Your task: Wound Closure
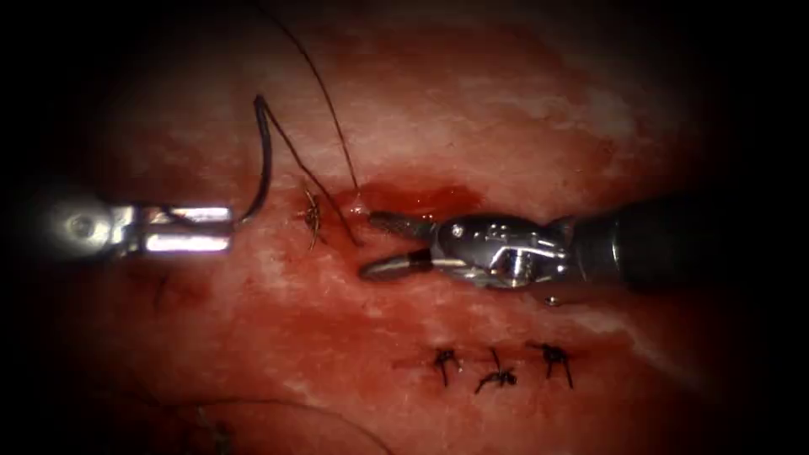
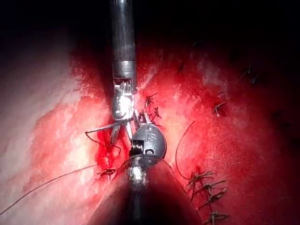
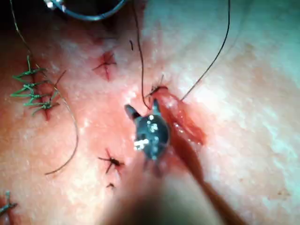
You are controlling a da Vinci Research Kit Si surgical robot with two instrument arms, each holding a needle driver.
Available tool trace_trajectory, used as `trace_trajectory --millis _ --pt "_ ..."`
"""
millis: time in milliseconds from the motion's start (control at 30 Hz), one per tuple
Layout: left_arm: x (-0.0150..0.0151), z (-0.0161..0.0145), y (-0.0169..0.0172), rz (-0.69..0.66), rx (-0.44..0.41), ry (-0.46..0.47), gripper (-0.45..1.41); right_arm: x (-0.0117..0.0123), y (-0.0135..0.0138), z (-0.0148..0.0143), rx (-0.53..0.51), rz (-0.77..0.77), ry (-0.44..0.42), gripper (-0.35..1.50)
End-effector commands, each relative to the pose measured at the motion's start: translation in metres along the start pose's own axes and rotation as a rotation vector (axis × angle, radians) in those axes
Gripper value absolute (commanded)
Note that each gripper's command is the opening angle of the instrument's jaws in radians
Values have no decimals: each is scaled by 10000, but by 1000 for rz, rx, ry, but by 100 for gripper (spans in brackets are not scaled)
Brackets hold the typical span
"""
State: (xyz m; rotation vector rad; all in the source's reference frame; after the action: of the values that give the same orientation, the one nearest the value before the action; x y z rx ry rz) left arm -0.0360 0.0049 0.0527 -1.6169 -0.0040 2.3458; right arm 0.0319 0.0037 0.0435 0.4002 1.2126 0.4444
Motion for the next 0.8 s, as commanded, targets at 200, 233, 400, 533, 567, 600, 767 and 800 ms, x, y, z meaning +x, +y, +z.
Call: trace_trajectory --millis 200,233,400,533,567,600,767,800 --pt "9 6 17 -6 -11 6 -45 -29 -3 18 8 -20 -56 120" --pt "12 6 18 -7 -14 8 -45 -32 -3 22 12 -23 -55 120" --pt "18 3 22 -10 -14 11 -45 -39 -2 31 13 -31 -67 118" --pt "23 3 27 -10 -18 14 -45 -49 6 39 7 -39 -88 116" --pt "25 3 28 -10 -20 15 -45 -51 8 40 8 -34 -92 116" --pt "26 4 29 -10 -19 15 -45 -52 11 40 5 -35 -92 113" --pt "30 5 31 -12 -21 20 -45 -66 22 40 1 -41 -104 64" --pt "31 6 31 -12 -21 20 -45 -69 23 40 1 -44 -116 53"
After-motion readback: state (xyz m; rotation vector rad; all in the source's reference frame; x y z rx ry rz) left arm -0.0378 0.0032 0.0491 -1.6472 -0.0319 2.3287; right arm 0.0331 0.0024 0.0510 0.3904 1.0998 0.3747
